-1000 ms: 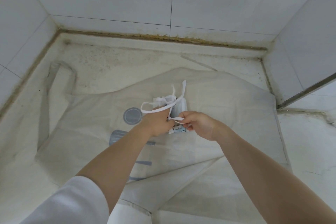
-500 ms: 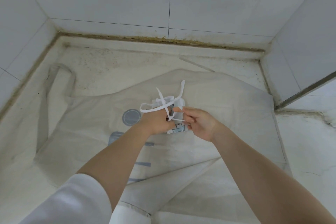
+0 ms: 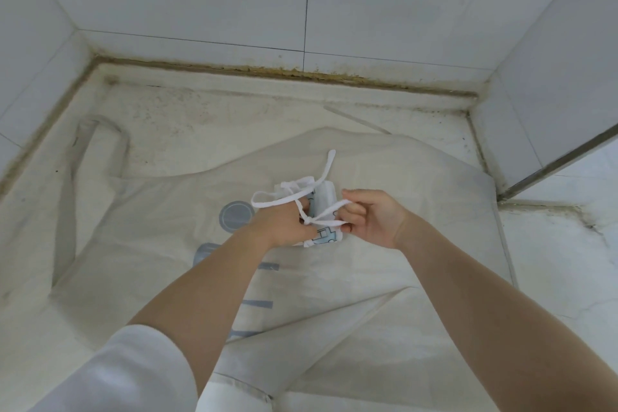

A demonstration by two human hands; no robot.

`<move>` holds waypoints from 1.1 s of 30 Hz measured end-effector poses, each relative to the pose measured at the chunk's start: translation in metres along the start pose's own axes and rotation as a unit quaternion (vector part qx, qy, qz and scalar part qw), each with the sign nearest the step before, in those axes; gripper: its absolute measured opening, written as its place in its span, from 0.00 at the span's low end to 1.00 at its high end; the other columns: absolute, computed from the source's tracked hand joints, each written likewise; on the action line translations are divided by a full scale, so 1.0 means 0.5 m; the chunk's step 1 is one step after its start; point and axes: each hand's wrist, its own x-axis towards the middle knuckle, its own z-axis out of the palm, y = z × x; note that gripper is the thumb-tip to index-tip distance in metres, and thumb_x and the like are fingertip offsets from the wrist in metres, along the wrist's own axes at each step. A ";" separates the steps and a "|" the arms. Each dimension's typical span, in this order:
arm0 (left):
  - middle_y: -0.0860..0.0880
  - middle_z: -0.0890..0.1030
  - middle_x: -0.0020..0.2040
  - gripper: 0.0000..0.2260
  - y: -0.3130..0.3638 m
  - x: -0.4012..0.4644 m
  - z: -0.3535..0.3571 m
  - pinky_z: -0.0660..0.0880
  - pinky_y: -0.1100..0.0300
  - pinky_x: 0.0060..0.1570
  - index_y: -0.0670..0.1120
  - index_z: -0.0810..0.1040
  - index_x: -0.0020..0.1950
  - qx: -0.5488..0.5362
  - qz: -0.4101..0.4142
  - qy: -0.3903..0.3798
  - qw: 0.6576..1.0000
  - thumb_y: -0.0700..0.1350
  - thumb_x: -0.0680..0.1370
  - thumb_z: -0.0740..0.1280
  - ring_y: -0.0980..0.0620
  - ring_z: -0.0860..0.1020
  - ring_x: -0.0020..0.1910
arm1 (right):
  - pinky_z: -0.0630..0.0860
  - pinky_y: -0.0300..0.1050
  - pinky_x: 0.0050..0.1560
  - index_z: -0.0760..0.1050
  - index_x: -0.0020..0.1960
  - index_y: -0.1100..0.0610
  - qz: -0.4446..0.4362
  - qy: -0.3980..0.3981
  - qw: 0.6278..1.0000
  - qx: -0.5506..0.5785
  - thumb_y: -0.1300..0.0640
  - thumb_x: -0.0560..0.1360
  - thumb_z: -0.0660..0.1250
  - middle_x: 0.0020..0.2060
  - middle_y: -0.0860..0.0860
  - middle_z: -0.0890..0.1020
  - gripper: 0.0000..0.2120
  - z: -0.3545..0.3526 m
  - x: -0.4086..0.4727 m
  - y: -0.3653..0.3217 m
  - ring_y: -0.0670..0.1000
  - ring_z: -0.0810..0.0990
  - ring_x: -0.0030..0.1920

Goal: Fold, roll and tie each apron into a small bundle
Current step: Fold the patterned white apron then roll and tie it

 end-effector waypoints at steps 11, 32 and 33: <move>0.53 0.72 0.32 0.04 0.008 -0.003 -0.004 0.69 0.59 0.35 0.46 0.73 0.42 0.009 0.026 -0.003 1.000 0.45 0.71 0.66 0.53 0.73 0.34 | 0.65 0.34 0.29 0.79 0.50 0.60 -0.059 0.028 0.986 0.154 0.58 0.78 0.54 0.16 0.44 0.61 0.15 0.041 0.010 0.005 0.43 0.59 0.19; 0.53 0.72 0.35 0.06 0.003 0.003 -0.004 0.68 0.60 0.39 0.48 0.72 0.39 -0.031 -0.010 -0.011 0.999 0.47 0.73 0.66 0.53 0.71 0.37 | 0.70 0.47 0.61 0.65 0.67 0.62 0.028 0.417 0.889 -0.190 0.55 0.78 0.62 0.59 0.59 0.71 0.20 0.000 0.044 -0.028 0.56 0.72 0.60; 0.53 0.72 0.35 0.08 0.001 0.004 -0.003 0.68 0.61 0.38 0.49 0.70 0.37 -0.036 -0.013 -0.011 0.999 0.47 0.75 0.65 0.53 0.71 0.36 | 0.67 0.46 0.63 0.65 0.70 0.59 -0.008 0.424 0.858 -0.288 0.55 0.77 0.64 0.63 0.58 0.69 0.23 0.004 0.038 -0.024 0.57 0.70 0.63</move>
